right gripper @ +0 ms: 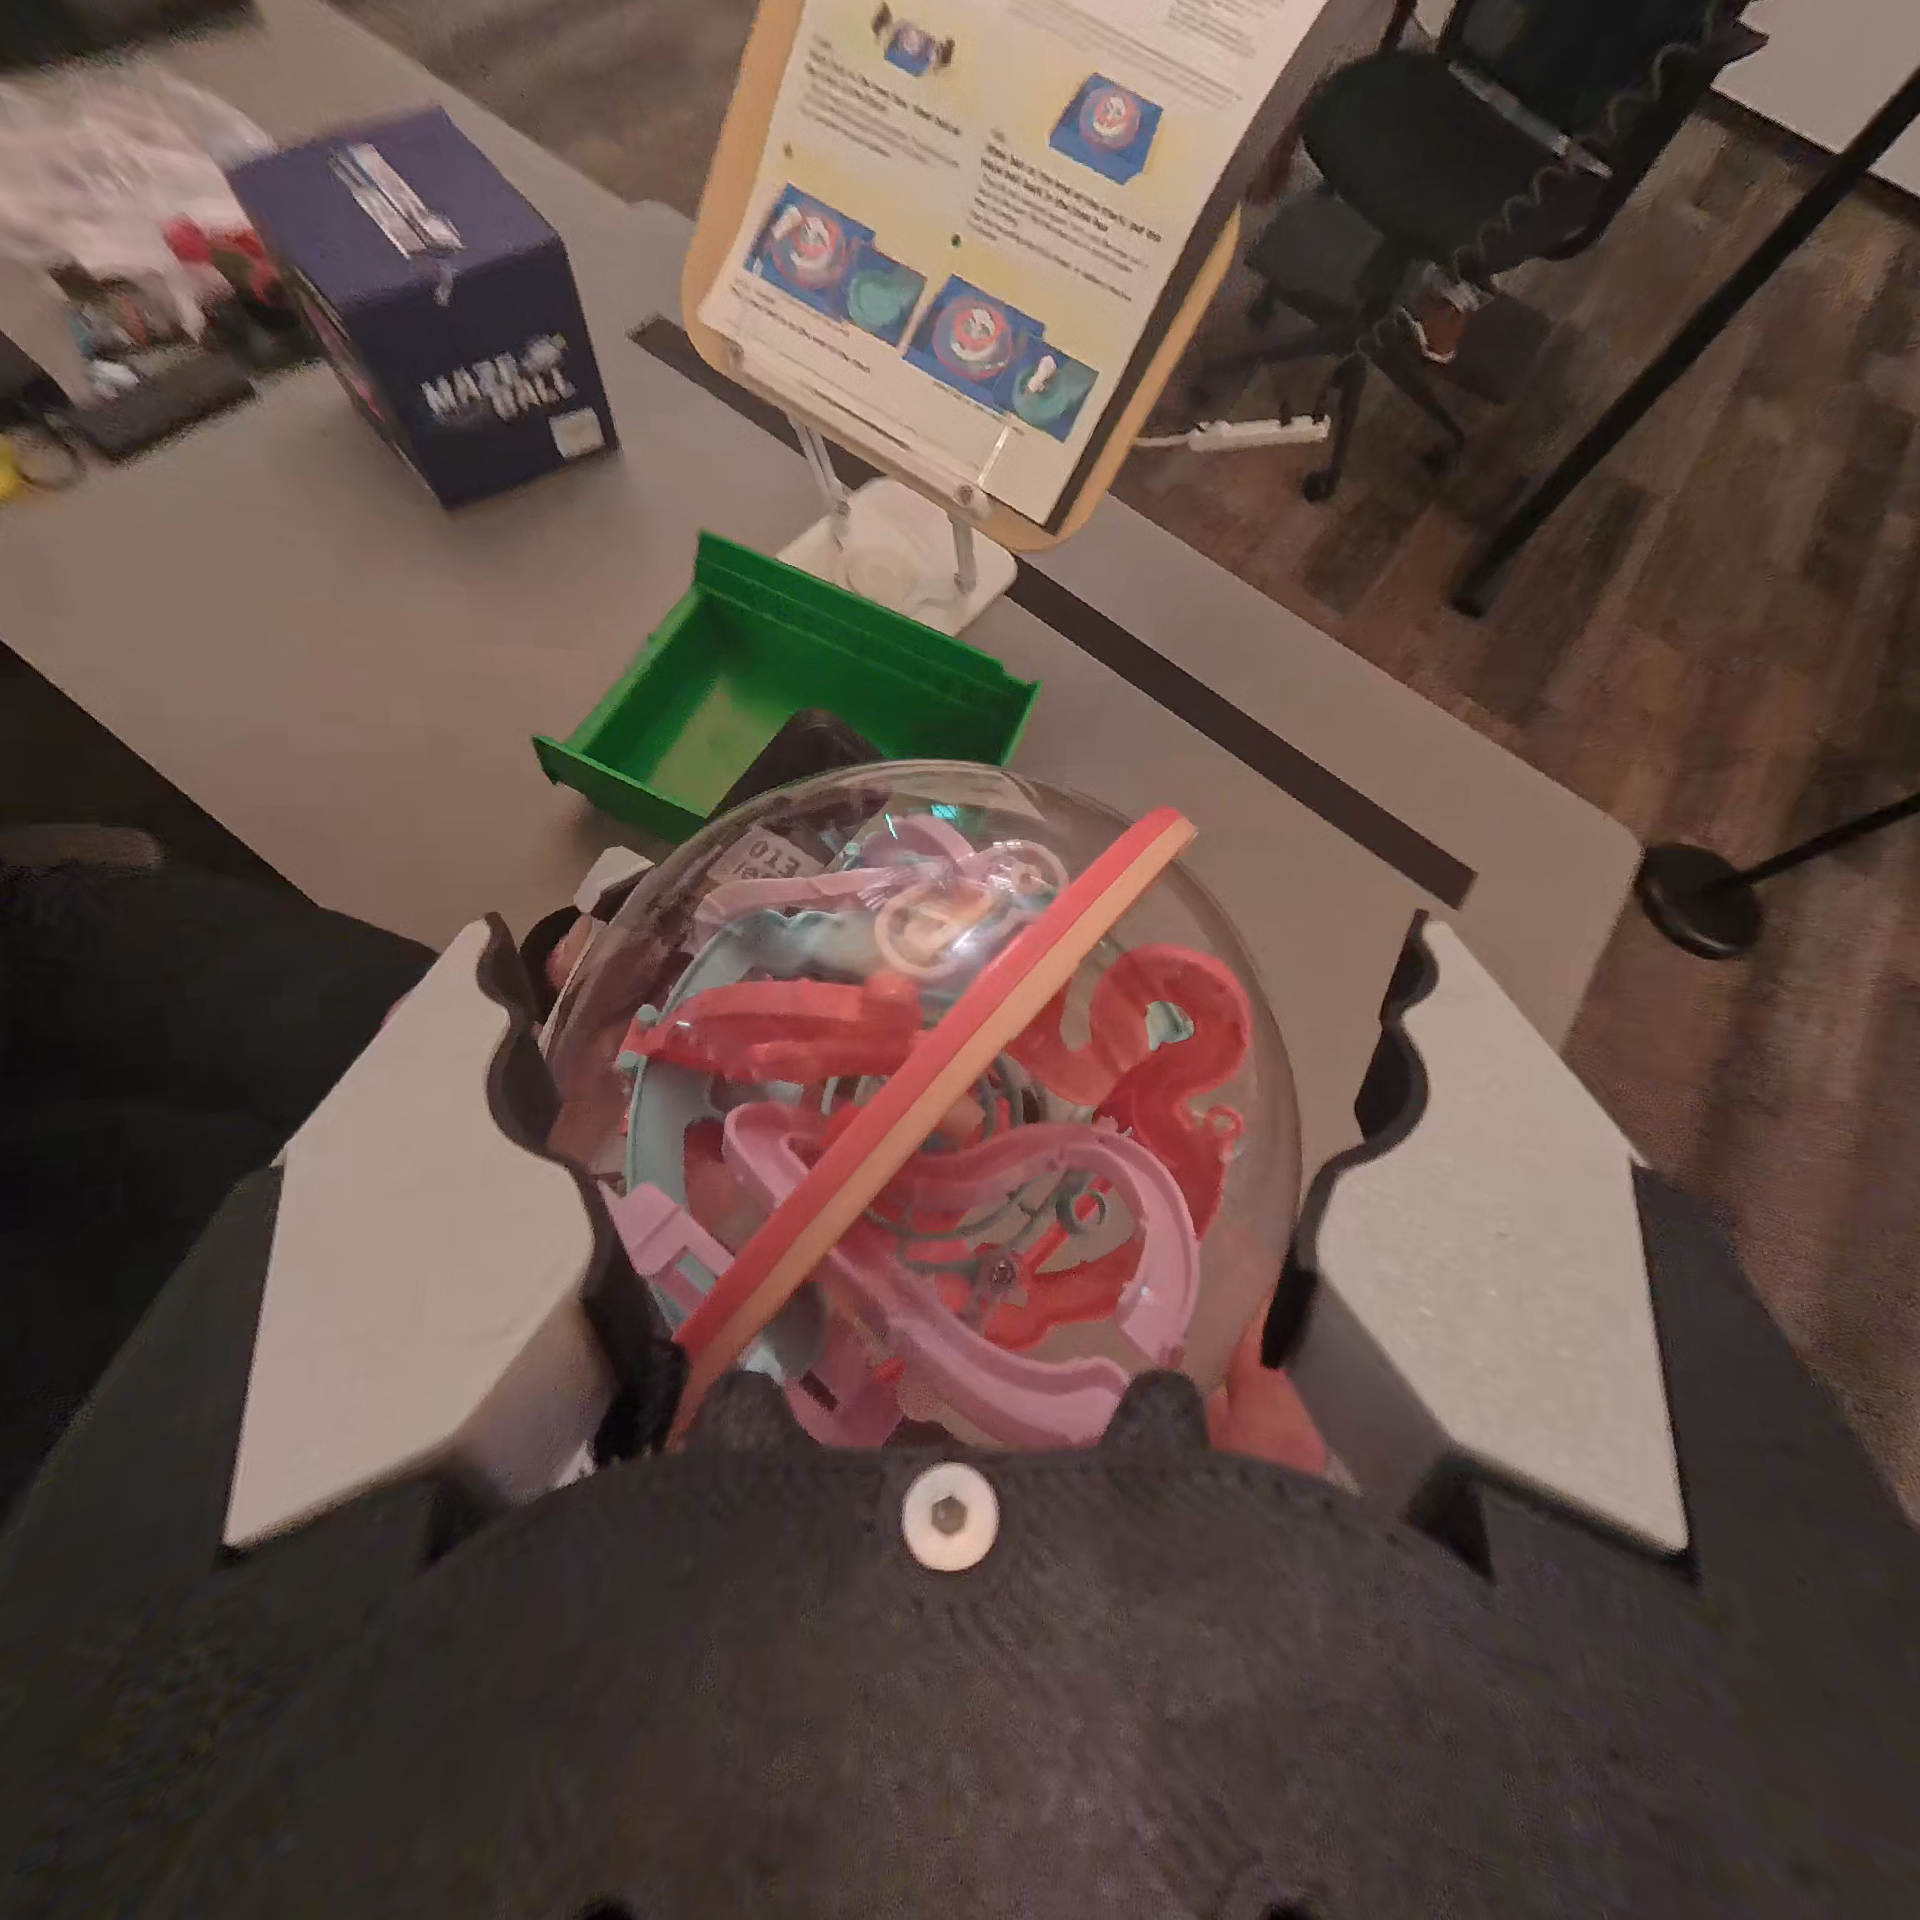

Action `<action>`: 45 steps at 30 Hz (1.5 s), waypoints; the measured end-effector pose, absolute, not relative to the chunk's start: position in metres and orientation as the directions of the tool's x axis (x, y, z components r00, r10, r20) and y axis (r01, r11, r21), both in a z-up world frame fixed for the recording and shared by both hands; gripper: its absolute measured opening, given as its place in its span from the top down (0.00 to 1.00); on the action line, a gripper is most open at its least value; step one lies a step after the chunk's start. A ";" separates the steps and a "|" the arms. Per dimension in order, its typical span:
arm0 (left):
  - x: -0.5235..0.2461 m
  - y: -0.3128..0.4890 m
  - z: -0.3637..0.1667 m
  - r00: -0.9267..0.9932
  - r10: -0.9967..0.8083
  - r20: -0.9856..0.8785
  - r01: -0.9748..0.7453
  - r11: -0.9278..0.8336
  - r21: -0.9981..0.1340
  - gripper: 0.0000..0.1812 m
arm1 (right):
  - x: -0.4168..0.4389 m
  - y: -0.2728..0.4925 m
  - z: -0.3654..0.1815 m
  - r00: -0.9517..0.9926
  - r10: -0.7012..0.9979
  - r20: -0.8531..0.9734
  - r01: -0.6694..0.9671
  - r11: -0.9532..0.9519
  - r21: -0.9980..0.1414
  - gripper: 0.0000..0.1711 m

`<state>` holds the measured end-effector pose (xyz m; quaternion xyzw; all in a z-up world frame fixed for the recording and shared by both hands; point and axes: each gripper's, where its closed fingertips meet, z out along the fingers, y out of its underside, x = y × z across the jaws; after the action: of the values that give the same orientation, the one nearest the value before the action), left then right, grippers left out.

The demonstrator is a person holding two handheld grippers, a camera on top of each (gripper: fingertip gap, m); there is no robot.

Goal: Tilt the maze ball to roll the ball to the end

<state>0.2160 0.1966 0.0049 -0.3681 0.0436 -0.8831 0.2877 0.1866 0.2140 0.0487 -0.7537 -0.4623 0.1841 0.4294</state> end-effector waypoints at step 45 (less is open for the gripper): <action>0.155 0.190 -0.277 0.130 -0.287 0.949 -0.012 -0.957 -0.288 0.18 | 0.152 0.230 -0.243 0.197 0.700 -0.686 0.123 -0.712 -0.691 0.20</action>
<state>0.1553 0.1899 -0.2771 -0.7442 0.1007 -0.6519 0.1055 0.1518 0.2298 -0.2430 -0.7306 -0.2819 0.5677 0.2540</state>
